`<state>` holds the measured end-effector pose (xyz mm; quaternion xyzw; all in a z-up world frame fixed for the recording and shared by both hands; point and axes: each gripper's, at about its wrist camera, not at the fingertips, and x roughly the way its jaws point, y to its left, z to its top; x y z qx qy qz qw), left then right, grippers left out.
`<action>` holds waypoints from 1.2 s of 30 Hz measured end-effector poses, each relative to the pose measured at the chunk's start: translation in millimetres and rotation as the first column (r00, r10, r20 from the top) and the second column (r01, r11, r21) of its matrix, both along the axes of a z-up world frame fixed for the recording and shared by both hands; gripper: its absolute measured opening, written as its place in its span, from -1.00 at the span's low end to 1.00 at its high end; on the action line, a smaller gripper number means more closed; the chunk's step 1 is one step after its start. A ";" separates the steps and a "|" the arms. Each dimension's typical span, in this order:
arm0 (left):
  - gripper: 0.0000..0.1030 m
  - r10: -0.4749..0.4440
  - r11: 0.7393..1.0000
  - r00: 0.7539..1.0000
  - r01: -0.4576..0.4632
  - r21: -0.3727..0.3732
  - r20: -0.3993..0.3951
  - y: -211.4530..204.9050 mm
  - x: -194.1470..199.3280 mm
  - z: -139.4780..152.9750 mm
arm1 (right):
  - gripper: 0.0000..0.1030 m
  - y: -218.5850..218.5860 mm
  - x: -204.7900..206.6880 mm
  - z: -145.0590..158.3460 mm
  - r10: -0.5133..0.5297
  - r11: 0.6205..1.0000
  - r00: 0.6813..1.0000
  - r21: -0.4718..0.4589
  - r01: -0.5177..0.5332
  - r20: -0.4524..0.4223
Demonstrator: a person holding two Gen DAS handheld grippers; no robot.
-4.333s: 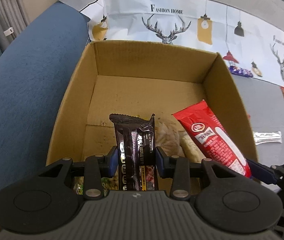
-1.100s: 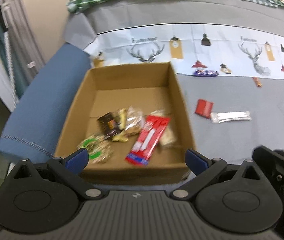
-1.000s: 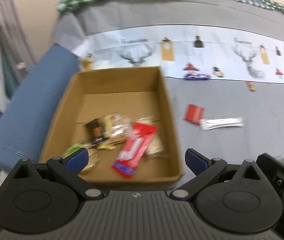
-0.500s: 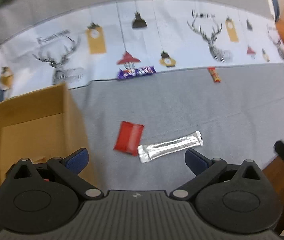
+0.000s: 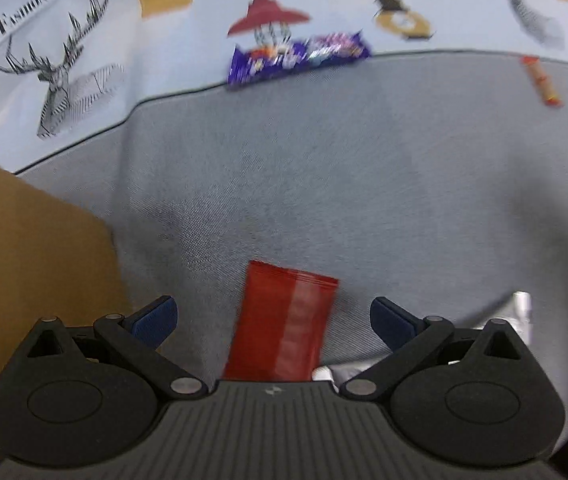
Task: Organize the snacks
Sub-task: 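Grasp the small red packet with the left tool while the right tool grasps the orange candy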
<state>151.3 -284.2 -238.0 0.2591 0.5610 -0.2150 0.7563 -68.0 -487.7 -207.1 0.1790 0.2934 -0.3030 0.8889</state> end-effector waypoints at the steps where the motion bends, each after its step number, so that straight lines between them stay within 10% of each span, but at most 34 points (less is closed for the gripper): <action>1: 0.99 -0.004 1.000 1.000 0.004 0.010 -0.003 -0.3 3.1 -6.3 | 0.98 -9.7 10.9 -7.2 -0.003 1.000 1.000 0.003 0.003 -0.010; 15: 0.99 0.031 0.997 0.996 -0.036 -0.062 -0.085 25.4 26.2 -25.5 | 0.99 -68.4 111.2 -79.1 -0.001 0.990 0.999 -0.144 -0.006 -0.047; 17: 0.58 0.055 0.996 0.996 -0.059 -0.066 -0.073 26.1 23.2 -16.0 | 0.57 -68.1 110.7 -76.2 0.026 0.989 0.999 -0.148 -0.031 -0.037; 18: 0.02 0.060 0.995 0.997 -0.064 -0.076 -0.057 23.5 21.2 -8.1 | -0.29 -64.8 107.5 -73.0 0.048 0.985 0.999 -0.166 -0.050 -0.017; 19: 0.02 0.055 0.995 0.997 -0.059 -0.083 -0.052 22.9 19.7 -0.9 | -0.62 -61.9 106.5 -70.7 0.066 0.981 0.997 -0.178 -0.070 -0.029; 36: -0.02 0.091 0.942 0.992 -0.058 -0.331 0.086 74.1 -49.2 144.5 | -0.64 22.7 -19.5 58.4 0.045 0.985 0.989 -0.174 -0.020 0.142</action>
